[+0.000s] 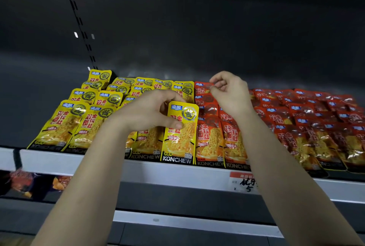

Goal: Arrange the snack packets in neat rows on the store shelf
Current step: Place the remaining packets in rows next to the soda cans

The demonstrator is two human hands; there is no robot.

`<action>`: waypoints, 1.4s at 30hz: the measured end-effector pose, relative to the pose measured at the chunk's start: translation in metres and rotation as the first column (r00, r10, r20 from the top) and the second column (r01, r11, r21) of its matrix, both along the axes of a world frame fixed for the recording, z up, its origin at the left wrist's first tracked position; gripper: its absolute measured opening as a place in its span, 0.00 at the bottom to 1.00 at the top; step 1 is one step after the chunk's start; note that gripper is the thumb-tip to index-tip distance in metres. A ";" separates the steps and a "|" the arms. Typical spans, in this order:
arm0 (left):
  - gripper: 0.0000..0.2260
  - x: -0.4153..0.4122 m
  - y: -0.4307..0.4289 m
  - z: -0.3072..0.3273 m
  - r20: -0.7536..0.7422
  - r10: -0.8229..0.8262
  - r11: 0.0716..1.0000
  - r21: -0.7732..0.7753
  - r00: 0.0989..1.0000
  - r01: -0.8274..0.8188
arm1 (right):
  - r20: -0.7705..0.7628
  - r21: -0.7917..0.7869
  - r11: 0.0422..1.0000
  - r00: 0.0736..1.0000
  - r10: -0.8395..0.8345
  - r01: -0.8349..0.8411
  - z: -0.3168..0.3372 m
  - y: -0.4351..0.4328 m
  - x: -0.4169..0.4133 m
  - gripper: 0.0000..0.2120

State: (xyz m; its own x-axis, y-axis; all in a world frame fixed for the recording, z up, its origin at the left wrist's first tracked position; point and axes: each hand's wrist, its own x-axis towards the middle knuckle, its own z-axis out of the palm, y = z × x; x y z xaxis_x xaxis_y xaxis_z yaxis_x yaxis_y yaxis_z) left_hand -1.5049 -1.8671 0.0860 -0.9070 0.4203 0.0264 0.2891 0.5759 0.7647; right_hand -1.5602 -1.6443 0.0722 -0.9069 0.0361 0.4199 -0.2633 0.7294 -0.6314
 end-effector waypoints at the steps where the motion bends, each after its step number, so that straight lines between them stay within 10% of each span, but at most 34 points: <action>1: 0.17 0.000 0.001 0.002 -0.025 0.021 0.999 -0.026 0.999 -0.022 | 0.002 0.000 1.000 1.000 0.000 0.000 0.000 0.000 0.000 0.07; 28: 0.21 -0.010 0.009 0.003 -0.159 0.090 0.938 -0.317 0.983 -0.137 | 0.000 0.019 1.000 1.000 -0.001 0.001 -0.001 0.000 -0.001 0.08; 42: 0.05 -0.049 0.089 0.020 -0.544 0.124 0.896 -0.299 0.830 -0.329 | 0.053 0.176 0.982 0.996 0.066 -0.075 0.017 0.060 0.004 0.06</action>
